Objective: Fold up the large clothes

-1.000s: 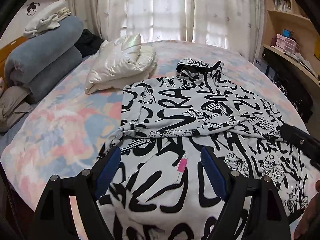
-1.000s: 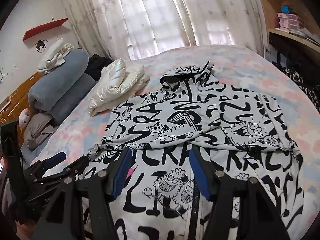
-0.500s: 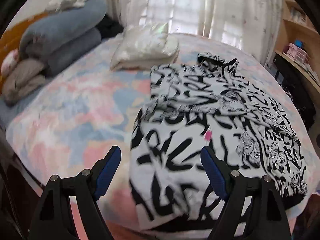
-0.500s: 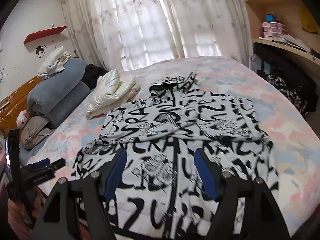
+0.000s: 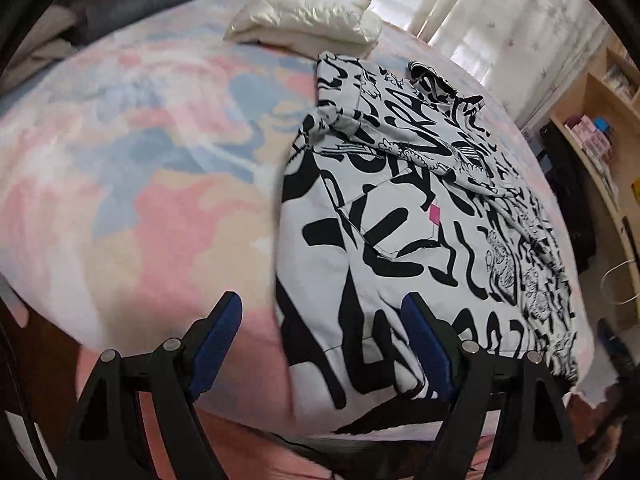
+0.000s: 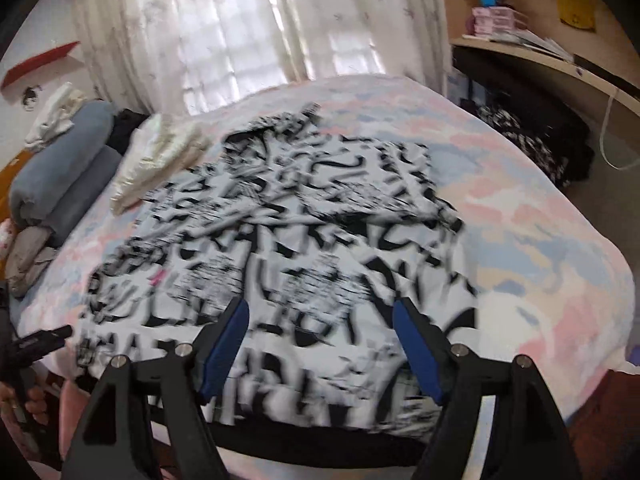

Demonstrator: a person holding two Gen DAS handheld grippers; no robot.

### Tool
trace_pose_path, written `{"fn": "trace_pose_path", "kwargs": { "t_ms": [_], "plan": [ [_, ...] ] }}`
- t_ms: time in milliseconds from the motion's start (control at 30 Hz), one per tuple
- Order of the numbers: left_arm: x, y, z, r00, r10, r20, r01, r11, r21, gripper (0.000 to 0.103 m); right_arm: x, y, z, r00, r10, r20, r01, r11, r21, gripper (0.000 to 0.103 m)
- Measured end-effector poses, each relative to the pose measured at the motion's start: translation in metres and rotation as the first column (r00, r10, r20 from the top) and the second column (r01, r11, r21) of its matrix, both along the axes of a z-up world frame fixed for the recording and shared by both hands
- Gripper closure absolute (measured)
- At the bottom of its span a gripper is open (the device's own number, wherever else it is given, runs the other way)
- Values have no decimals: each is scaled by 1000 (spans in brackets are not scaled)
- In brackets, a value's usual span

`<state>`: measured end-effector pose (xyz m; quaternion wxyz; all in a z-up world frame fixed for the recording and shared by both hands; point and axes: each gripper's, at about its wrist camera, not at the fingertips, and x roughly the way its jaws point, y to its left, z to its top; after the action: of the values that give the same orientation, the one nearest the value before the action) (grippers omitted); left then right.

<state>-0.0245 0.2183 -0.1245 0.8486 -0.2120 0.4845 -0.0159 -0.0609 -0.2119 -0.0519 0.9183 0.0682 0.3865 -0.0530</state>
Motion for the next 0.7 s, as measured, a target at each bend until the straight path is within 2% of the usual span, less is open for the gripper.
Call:
{"fn": "trace_pose_path", "kwargs": {
  "t_ms": [100, 400, 567, 700],
  "plan": [
    [10, -3, -9, 1000, 0, -15, 0, 1000, -14, 22, 1, -19, -12, 998, -47, -47, 46, 999, -18, 28],
    [30, -22, -21, 999, -23, -29, 24, 998, 63, 21, -6, -72, -41, 977, -167, -135, 168, 986, -3, 28],
    [36, -32, -28, 999, -46, -24, 49, 993, 111, 16, -7, -85, -61, 968, -155, -195, 167, 985, 45, 28],
    [38, -32, -32, 997, -72, -11, 73, 990, 119, 13, -6, -86, -68, 972, -141, -189, 155, 986, 64, 28]
  ]
}}
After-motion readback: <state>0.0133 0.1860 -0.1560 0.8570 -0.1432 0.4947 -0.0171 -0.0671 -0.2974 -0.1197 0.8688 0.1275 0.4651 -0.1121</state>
